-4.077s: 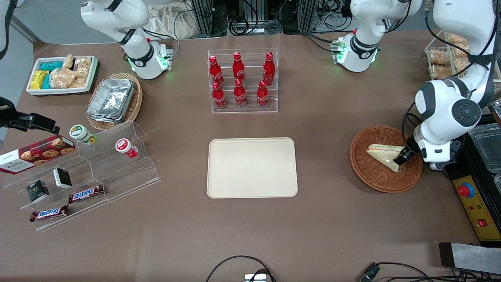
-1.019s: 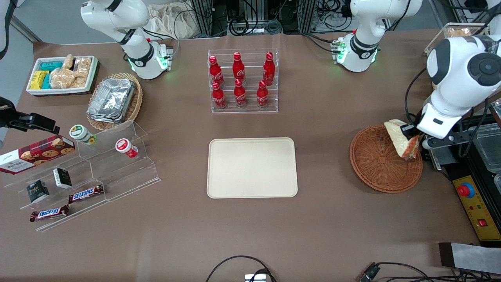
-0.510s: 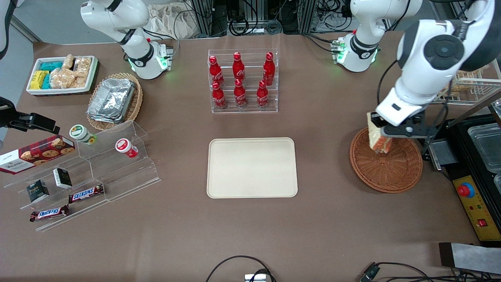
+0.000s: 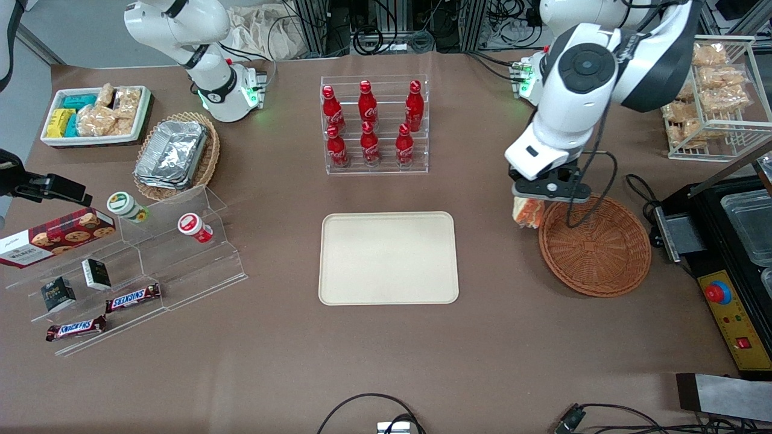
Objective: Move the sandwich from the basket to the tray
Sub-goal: 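Carry the held sandwich with the left gripper over the cream tray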
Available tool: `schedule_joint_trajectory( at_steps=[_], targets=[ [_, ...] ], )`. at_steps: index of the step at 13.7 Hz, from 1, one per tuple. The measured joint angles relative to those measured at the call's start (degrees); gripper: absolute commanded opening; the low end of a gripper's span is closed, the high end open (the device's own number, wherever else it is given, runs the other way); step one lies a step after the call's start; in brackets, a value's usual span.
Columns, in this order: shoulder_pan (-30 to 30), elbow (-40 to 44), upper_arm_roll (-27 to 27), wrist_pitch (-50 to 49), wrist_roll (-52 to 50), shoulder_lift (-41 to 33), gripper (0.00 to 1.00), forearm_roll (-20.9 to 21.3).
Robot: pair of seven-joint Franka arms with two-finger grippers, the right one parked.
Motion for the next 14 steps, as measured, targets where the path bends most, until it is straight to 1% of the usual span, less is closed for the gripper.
schedule_joint_trajectory(
  at_steps=[5,7,9,12,14],
  targets=[
    [-0.07,2.04,-5.81,5.42,-9.22,8.1,0.0,0.39],
    [-0.94,4.47,-7.05,5.62,-12.3,11.73,0.01,1.95],
    [-2.68,6.74,-7.3,5.63,-15.82,15.0,0.01,4.72],
    [-6.08,10.09,-7.36,5.68,-22.91,21.13,0.01,10.94],
    [-7.85,12.83,-7.38,5.91,-26.6,25.57,0.01,14.0]
  ],
)
